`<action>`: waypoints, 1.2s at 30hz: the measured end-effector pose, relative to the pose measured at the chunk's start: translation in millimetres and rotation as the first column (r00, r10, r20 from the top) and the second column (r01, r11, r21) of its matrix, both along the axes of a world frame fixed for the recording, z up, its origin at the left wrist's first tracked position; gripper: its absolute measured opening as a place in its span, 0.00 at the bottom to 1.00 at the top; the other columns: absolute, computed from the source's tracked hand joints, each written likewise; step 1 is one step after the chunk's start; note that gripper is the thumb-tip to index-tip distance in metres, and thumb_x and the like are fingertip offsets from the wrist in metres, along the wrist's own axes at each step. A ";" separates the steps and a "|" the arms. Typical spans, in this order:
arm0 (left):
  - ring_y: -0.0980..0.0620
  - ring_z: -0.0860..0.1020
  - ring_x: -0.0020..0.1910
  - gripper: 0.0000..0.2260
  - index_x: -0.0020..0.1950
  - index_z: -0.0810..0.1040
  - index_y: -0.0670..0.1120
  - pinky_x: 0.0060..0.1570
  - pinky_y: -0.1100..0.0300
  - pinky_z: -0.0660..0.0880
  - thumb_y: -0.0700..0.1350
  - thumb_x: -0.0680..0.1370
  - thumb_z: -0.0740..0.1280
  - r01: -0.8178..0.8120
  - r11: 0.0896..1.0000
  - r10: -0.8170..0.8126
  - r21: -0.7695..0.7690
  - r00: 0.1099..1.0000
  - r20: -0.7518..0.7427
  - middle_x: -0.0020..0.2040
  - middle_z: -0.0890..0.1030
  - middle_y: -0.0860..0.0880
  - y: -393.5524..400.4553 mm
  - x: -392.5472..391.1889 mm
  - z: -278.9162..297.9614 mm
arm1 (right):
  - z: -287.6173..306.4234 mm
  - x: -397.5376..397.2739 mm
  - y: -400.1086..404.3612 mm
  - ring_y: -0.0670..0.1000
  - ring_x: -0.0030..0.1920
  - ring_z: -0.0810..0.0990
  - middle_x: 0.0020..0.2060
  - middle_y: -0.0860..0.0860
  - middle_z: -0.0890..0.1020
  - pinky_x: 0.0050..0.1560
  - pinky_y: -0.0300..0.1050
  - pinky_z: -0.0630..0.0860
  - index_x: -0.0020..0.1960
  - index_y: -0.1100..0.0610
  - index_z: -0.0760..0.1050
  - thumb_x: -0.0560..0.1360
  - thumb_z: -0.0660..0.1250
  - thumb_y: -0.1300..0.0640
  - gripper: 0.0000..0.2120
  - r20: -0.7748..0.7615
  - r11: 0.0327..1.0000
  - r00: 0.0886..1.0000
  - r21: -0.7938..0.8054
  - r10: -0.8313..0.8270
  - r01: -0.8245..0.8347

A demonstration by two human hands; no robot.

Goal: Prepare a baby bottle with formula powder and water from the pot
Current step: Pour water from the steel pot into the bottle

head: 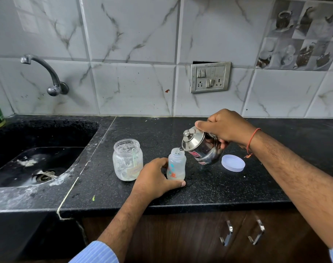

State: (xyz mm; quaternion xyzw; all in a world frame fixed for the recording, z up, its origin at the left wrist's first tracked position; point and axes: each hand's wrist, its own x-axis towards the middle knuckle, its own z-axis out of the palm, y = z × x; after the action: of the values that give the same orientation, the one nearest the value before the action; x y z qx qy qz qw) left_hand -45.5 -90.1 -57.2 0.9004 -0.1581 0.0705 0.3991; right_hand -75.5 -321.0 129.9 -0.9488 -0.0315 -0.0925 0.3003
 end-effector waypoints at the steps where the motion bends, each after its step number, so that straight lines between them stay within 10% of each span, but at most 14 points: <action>1: 0.61 0.83 0.52 0.34 0.62 0.84 0.58 0.55 0.56 0.83 0.70 0.61 0.84 -0.001 1.000 0.001 0.001 1.000 -0.001 0.55 0.85 0.60 0.0 -0.1 0.3 | 0.5 -0.6 0.2 0.47 0.19 0.76 0.20 0.48 0.79 0.26 0.37 0.74 0.36 0.56 0.80 0.81 0.69 0.40 0.23 0.001 1.000 1.000 -0.009 -0.001 0.001; 36: 0.59 0.83 0.53 0.42 0.67 0.82 0.58 0.57 0.53 0.84 0.75 0.58 0.81 0.005 1.000 -0.005 0.010 1.000 -0.010 0.57 0.85 0.61 0.1 0.8 -0.9 | 7.9 -1.7 7.2 0.48 0.19 0.77 0.18 0.48 0.76 0.30 0.39 0.75 0.33 0.55 0.77 0.81 0.68 0.40 0.24 0.008 0.992 1.000 -0.128 -0.021 0.022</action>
State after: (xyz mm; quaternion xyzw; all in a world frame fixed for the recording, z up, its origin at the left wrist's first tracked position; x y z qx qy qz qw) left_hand -44.7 -90.0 -58.1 0.9023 -0.1589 0.0643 0.3956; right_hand -77.3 -313.9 137.9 -0.9661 -0.0284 -0.0967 0.2378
